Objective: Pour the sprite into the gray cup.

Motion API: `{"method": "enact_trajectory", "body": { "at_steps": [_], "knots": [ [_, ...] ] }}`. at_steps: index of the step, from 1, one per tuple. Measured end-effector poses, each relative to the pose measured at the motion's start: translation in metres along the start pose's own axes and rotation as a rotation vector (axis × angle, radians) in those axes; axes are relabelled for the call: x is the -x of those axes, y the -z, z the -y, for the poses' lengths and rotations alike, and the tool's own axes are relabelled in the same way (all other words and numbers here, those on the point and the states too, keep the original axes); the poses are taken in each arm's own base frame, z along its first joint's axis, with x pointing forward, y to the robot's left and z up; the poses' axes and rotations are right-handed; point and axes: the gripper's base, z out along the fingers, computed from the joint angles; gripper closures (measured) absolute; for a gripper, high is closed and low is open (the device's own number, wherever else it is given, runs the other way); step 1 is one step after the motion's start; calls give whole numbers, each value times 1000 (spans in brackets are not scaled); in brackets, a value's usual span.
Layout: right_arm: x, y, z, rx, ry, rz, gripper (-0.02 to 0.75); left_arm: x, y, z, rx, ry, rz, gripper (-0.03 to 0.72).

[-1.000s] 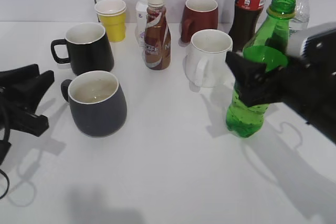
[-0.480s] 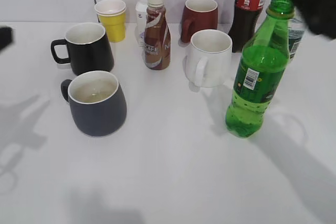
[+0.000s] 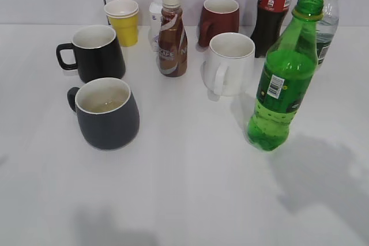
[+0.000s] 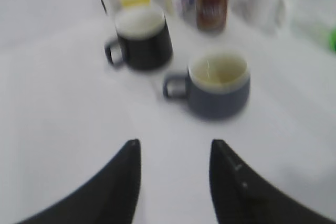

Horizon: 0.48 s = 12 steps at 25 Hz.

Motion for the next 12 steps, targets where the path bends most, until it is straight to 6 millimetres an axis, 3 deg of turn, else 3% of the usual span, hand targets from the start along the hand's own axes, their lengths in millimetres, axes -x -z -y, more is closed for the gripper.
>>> {"method": "enact_trajectory", "body": {
  "at_steps": [5,10,12],
  "knots": [
    [-41,34,-4,7,-96,-278,143,-29,29,3,-17,24,-110,316],
    [-73,60,-8,-7,-131,-214,144,-59,42,6,-17,69,-151,315],
    [-93,59,-9,-22,-126,-202,144,-70,41,8,-17,81,-148,315]
  ]
}}
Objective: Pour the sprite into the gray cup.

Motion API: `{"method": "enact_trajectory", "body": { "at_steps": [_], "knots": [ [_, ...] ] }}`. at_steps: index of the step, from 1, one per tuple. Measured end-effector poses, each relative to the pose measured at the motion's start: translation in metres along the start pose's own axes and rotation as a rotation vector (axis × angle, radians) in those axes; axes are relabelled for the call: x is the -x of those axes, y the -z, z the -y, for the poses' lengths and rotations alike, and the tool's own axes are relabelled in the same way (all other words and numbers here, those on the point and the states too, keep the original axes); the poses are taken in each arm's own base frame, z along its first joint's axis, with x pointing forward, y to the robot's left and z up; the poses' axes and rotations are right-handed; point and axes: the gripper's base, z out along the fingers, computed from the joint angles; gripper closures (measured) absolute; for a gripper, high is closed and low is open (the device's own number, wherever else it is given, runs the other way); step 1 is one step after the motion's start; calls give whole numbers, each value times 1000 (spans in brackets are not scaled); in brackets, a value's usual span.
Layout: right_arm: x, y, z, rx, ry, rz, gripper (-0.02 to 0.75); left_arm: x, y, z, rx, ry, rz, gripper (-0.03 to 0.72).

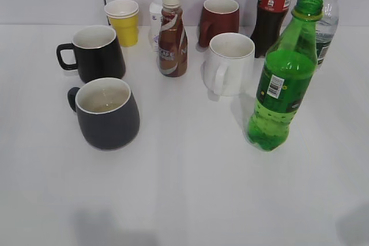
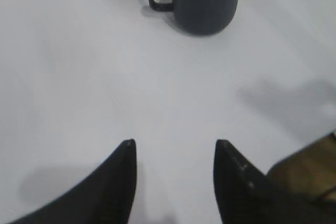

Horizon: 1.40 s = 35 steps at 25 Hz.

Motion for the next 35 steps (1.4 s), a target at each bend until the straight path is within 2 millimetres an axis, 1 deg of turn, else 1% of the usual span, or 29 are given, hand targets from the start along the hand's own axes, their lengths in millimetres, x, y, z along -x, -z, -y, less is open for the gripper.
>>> {"method": "enact_trajectory", "body": {
  "at_steps": [2,4,6,9,17,20,23,30,32,35],
  "knots": [
    [-16,-9,1,-13,5,23,144,-2,3,0,1,4,73,315],
    [-22,-14,1,-13,5,89,144,-3,4,0,2,5,134,317],
    [-22,-14,1,-11,0,139,144,-6,1,0,6,3,128,324],
    [-23,-17,1,-10,-8,136,145,-7,-1,0,8,2,124,344],
    [-23,-17,1,-10,-12,142,146,-7,-1,0,9,3,126,430],
    [-23,-17,1,-16,-17,144,146,-7,-1,0,10,3,127,446],
    [-23,-17,2,-77,-62,145,146,-8,1,0,56,33,135,449],
    [-25,-15,4,-331,-245,151,146,-12,7,3,294,175,177,449],
    [-28,-10,2,-388,-275,188,146,-12,7,3,314,187,176,449],
    [-33,-5,-2,-418,-286,238,146,-12,6,3,315,188,175,449]
  ]
}}
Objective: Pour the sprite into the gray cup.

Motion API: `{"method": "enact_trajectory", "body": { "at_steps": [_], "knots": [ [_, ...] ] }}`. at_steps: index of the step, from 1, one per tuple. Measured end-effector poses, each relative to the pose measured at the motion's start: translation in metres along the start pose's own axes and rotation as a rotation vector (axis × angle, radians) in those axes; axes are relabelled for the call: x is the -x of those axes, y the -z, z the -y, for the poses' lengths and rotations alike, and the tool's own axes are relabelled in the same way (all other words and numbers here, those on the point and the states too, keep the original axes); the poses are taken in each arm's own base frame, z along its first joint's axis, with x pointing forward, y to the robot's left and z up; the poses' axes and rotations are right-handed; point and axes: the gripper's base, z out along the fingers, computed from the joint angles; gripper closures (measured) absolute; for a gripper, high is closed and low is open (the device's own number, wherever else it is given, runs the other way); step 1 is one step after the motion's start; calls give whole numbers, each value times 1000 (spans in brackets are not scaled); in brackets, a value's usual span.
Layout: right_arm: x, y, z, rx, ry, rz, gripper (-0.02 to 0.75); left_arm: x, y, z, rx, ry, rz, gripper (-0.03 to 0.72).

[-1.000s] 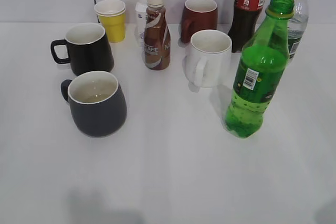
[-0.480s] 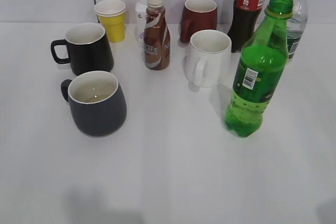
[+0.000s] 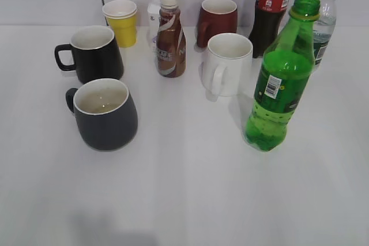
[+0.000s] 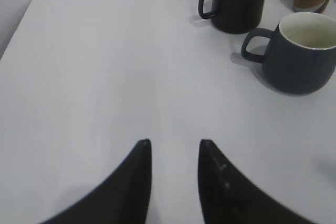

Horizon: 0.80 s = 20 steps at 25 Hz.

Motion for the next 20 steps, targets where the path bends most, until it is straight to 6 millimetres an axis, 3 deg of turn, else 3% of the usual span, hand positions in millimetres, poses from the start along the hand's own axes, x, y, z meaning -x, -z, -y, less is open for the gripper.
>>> {"method": "enact_trajectory", "body": {
  "at_steps": [20],
  "knots": [
    [0,1,-3,23,-21,6,146,0,0,0,1,1,0,451]
  ]
}}
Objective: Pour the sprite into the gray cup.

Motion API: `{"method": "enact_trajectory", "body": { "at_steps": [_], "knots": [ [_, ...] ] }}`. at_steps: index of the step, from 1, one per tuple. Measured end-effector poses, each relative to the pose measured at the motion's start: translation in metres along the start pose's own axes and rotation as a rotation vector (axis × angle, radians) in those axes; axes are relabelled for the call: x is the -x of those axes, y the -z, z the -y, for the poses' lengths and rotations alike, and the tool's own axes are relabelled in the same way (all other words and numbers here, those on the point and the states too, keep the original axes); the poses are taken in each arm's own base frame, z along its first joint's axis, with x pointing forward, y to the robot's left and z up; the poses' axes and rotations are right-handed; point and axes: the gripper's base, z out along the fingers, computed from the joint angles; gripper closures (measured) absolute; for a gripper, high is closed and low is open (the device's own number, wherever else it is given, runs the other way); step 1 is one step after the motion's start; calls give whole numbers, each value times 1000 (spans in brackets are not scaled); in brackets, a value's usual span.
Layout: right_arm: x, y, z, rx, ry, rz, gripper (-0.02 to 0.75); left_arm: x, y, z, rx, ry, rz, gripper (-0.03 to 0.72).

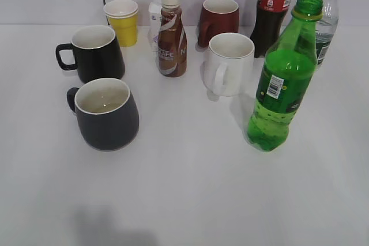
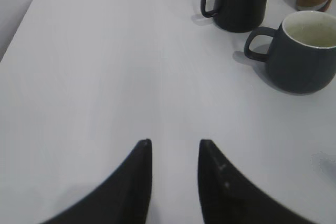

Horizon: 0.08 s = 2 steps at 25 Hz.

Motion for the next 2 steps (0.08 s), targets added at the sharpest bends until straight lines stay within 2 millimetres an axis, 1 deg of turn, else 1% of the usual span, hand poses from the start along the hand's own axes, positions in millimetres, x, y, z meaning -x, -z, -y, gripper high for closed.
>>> {"method": "enact_trajectory", "body": {
  "at_steps": [2],
  "knots": [
    [0,0,0,0,0,0,146,0,0,0,0,0,0,452]
  ]
}}
